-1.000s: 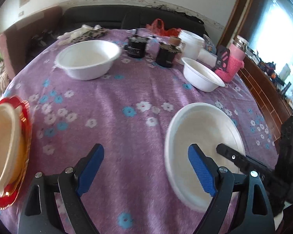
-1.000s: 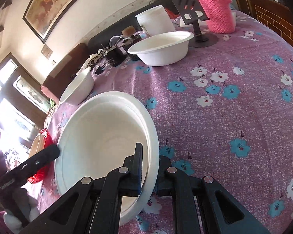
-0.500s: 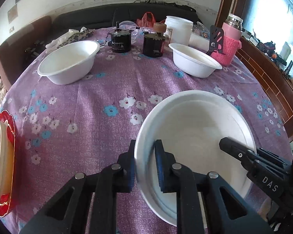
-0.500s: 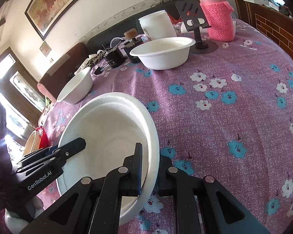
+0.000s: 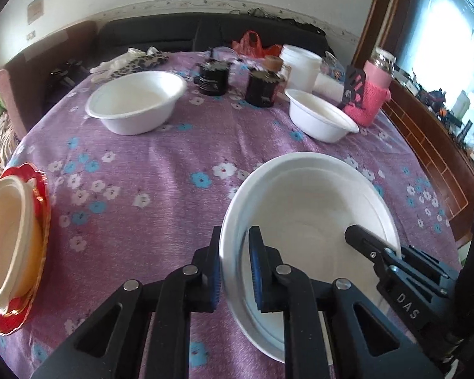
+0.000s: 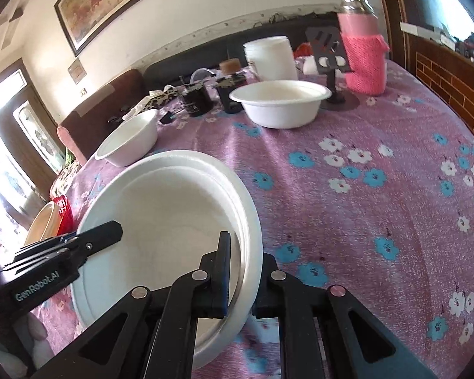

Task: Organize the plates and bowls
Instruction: 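Carry the large white bowl with both grippers and lower it onto the stack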

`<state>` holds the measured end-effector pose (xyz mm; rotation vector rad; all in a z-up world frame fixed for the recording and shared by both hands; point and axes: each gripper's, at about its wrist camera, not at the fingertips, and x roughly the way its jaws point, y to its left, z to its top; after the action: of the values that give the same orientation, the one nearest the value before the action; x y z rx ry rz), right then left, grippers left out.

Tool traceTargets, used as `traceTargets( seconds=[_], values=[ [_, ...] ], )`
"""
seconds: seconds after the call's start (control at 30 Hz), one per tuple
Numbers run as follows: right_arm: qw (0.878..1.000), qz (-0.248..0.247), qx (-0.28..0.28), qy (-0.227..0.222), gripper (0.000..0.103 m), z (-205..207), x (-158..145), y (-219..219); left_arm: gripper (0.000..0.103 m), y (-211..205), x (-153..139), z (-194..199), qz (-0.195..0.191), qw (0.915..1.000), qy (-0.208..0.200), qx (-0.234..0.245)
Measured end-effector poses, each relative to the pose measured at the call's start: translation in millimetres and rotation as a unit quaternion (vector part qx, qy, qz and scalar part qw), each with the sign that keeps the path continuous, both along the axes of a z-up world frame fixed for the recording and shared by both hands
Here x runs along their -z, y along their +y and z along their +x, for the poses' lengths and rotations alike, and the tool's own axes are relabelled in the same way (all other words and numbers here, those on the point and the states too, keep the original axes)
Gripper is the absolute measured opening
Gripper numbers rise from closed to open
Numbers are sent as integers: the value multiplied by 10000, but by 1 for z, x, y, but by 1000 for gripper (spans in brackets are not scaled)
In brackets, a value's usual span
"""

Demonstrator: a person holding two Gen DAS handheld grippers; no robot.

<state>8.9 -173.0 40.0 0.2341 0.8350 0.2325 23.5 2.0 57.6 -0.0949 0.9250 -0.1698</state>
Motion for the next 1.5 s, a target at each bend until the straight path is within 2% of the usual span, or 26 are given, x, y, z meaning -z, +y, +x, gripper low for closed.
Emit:
traceTargets(
  seconds=[0.33,0.53,0.7,0.87,1.07,1.5],
  values=[
    [9991,14,-357,-243,10,-12,-33,55,15,65,-40,-33,-58,9980,-426,-464],
    [9956,6,-827,-442,11,-13,-66,115,15,126,-64,-49,-109,9929,-686,-967],
    [9911,-128,-1220,-516,11,-9,-80,173,16,178,-72,-56,-103,9874,-754,-1388],
    [9872,-138,-1550,-345,11,2,-74,228,16,229,-69,-61,-116,9810,-710,-1803],
    [9837,-316,-1760,-180,11,10,-60,274,17,265,-53,-58,-240,9775,-491,-2039],
    [9818,-588,-1804,36,11,26,-36,305,19,290,-23,-43,-332,9746,-211,-2206]
  ],
)
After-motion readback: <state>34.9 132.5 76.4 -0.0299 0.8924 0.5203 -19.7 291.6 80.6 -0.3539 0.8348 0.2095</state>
